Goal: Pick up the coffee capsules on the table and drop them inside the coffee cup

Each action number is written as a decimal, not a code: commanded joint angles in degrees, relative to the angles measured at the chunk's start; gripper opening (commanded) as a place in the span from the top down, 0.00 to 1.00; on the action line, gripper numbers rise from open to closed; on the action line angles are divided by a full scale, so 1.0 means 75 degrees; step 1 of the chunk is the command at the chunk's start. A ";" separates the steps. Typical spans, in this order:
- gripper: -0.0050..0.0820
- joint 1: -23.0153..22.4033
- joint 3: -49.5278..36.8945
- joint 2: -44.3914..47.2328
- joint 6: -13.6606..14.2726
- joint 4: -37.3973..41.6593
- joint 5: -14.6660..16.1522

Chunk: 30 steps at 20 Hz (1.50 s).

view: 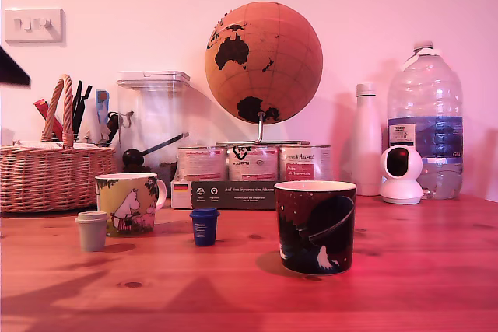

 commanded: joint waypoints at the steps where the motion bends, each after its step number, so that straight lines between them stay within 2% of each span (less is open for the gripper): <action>1: 0.06 -0.0157 0.0044 0.0099 0.0198 0.0341 0.0003; 4: 0.06 -0.0306 -0.0017 0.0382 0.0437 0.0586 -0.0070; 16: 0.06 -0.0676 -0.1489 0.0501 0.0460 0.1958 -0.0475; 23: 0.06 -0.0679 -0.1883 0.0513 0.0463 0.1938 -0.0697; 30: 0.06 -0.0679 -0.1883 0.0889 0.0542 0.2008 -0.0694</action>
